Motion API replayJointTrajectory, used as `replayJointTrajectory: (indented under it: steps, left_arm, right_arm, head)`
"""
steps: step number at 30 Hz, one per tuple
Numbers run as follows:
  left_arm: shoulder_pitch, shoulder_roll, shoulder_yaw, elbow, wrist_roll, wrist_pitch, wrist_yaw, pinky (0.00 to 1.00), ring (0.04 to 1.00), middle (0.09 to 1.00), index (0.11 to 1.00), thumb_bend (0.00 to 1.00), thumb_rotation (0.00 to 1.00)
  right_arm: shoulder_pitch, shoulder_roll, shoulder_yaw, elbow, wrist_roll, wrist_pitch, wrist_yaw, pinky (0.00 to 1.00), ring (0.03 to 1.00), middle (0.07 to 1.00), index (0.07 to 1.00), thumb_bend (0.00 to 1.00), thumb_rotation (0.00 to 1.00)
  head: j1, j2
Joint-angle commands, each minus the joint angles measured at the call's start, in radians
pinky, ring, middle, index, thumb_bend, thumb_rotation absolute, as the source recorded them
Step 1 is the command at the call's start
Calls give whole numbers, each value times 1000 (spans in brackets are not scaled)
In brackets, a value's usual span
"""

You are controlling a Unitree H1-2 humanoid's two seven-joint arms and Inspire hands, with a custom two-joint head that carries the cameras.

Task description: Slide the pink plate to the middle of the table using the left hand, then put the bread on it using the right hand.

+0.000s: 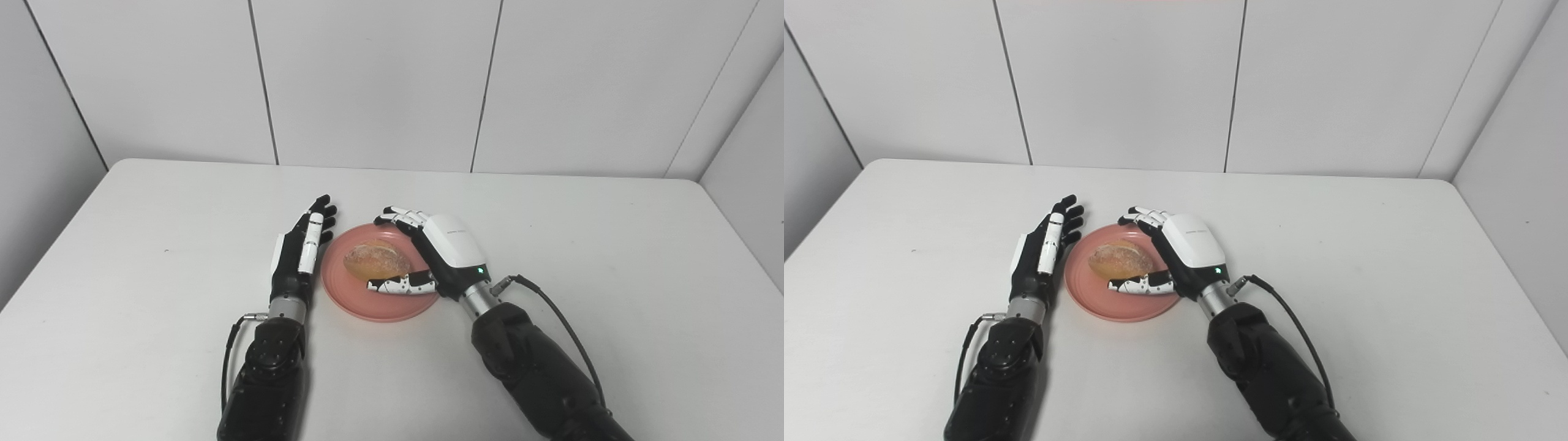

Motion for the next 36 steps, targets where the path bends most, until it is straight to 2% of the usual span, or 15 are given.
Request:
replayJointTrajectory:
  steps: [1, 9, 13, 17, 21, 22, 25, 28, 32, 36]
  left_arm:
    - [-10, -11, -10, -13, -8, 5, -17, 843, 862, 852, 838, 452, 1000]
    - [-3, -2, -18, -32, 16, 24, -6, 851, 862, 848, 834, 446, 1000]
    - [2, 3, -23, -50, 22, 34, -7, 855, 862, 847, 836, 438, 1000]
    - [6, 6, -23, -56, 12, 29, -16, 858, 866, 848, 839, 433, 1000]
    - [9, 3, -18, -57, -4, 18, -22, 854, 866, 847, 836, 426, 1000]
    - [10, 3, -17, -59, -8, 13, -26, 850, 864, 844, 834, 427, 1000]
    - [16, -1, -13, -72, -21, 16, -34, 850, 862, 843, 832, 424, 1000]
    - [19, -8, -10, -80, -21, 22, -29, 840, 855, 834, 824, 432, 1000]
    - [19, -7, -15, -79, -11, 23, -25, 851, 862, 840, 831, 439, 1000]
    - [21, -4, -19, -80, -7, 20, -27, 868, 878, 856, 851, 448, 1000]
  right_arm:
    - [-26, -2, -19, -54, 15, -37, -17, 913, 933, 964, 932, 669, 748]
    - [24, -1, -70, -109, 75, -71, -35, 944, 955, 989, 988, 661, 891]
    - [56, 12, -111, -143, 100, -56, -43, 932, 969, 1000, 1000, 599, 987]
    - [106, 38, -172, -206, 199, -19, 7, 950, 997, 1000, 1000, 545, 1000]
    - [142, 45, -203, -244, 264, -22, 47, 990, 1000, 1000, 1000, 516, 1000]
    - [153, 52, -216, -256, 306, -3, 72, 992, 1000, 1000, 1000, 503, 1000]
    - [176, 80, -260, -270, 415, 42, 121, 1000, 1000, 1000, 1000, 533, 1000]
    - [181, 99, -295, -265, 470, 79, 142, 1000, 1000, 1000, 1000, 601, 1000]
    - [165, 128, -351, -215, 607, 49, 182, 1000, 1000, 1000, 1000, 665, 1000]
    - [152, 156, -396, -182, 739, 54, 243, 1000, 1000, 1000, 1000, 669, 1000]
  head:
    - [-2, 1]
    - [-7, 0]
    - [-7, 2]
    - [-6, 4]
    - [-9, 4]
    - [-8, 4]
    - [-10, 6]
    - [-13, 3]
    - [-11, 1]
    - [-9, 1]
